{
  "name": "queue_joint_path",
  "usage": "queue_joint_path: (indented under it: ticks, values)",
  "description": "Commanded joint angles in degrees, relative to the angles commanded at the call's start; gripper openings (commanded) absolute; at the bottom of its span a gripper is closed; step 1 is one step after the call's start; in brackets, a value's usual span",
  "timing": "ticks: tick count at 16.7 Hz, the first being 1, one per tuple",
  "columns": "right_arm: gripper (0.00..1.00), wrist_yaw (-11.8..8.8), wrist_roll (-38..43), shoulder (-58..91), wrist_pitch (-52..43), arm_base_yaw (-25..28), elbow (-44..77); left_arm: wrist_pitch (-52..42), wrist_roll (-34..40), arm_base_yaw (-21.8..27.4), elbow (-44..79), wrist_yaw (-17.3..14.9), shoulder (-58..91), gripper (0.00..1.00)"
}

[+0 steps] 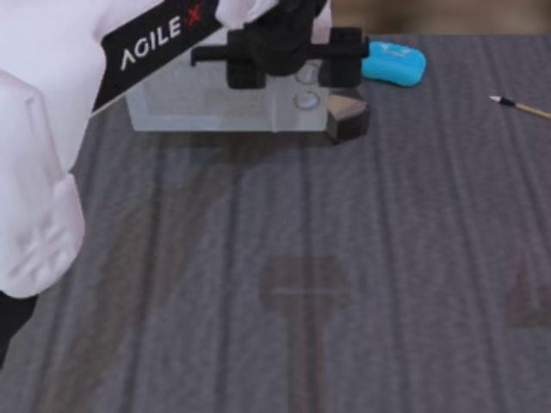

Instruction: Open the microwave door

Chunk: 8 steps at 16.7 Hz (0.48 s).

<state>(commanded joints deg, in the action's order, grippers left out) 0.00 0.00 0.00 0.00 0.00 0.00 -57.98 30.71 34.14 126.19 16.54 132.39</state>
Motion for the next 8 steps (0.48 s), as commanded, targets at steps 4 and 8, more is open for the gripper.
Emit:
queue_joint_path:
  ticks: [4,8]
  values:
    - [1.00,0.00,0.00,0.00,0.00,0.00,0.00,0.00,0.00,0.00,0.00,0.00,0.00,0.00]
    - [1.00,0.00,0.00,0.00,0.00,0.00,0.00,0.00,0.00,0.00,0.00,0.00,0.00,0.00]
